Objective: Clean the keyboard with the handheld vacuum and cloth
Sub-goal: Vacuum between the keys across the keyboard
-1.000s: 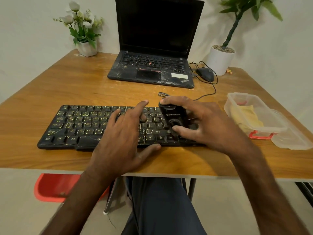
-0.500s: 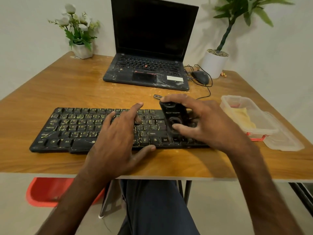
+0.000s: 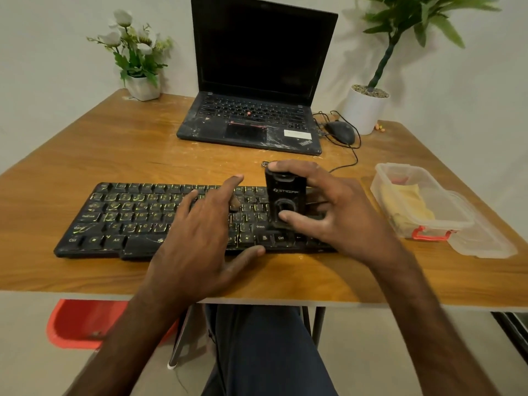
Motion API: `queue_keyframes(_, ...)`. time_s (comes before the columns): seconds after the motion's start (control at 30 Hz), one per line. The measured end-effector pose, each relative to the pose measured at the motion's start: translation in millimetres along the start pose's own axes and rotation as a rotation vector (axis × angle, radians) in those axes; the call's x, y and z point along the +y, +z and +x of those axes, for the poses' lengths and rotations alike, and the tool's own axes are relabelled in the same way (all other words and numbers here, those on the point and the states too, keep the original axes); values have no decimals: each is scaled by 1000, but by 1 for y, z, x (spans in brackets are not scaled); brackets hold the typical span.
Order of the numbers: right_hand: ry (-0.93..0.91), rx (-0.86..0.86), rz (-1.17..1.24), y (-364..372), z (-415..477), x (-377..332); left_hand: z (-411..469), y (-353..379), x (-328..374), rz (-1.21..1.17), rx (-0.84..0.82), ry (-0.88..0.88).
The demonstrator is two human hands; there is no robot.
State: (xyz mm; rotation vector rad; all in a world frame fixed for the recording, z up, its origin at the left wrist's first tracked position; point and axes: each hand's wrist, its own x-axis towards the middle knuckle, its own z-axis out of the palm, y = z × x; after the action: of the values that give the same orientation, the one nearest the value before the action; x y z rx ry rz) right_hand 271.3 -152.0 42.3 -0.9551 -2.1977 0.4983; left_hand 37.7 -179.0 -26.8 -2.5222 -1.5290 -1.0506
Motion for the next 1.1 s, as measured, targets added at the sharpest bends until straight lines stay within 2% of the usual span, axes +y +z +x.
queue_keyframes(0.13, -21, 7, 157, 32, 0, -4, -1, 1, -1, 9, 1, -1)
queue_keyframes(0.27, 25, -91, -107, 1, 1, 1, -1, 0, -1, -5, 1, -6)
queue_keyframes(0.33, 40, -73, -217, -19, 1, 5, 0, 0, -1, -17, -1, -11)
queue_keyframes(0.37, 48, -25, -199, -24, 0, 6, 1, -1, -1, -23, -2, -13)
queue_keyframes(0.43, 58, 59, 3, -21, -1, 8, 1, -1, 0, -25, 3, -10)
queue_keyframes(0.53, 37, 38, 253, 0, -4, 10, -2, -2, 0, -6, 31, 9)
queue_keyframes(0.6, 22, 23, 241, 9, -1, 13, -2, -4, 2, 17, 37, 21)
queue_keyframes(0.7, -7, 94, -25, 6, 8, 18, -1, -4, 3, 41, 36, 29)
queue_keyframes(0.73, -3, 121, -41, 3, 9, 19, -1, -5, 3, 47, 35, 29)
queue_keyframes(0.8, 9, 139, 81, 0, 7, 19, -1, -5, 4, 61, 30, 32)
queue_keyframes(0.9, -36, 53, 239, 4, 0, 15, -1, -5, 5, 65, 15, 31)
queue_keyframes(0.97, -47, 26, 165, 5, -1, 17, -1, -5, 5, 68, 6, 34)
queue_keyframes(1.03, -32, 64, -46, 1, 2, 21, -1, -5, 5, 64, -7, 31)
queue_keyframes(1.1, -37, 111, -122, -1, 3, 21, -1, -5, 5, 47, -22, 17)
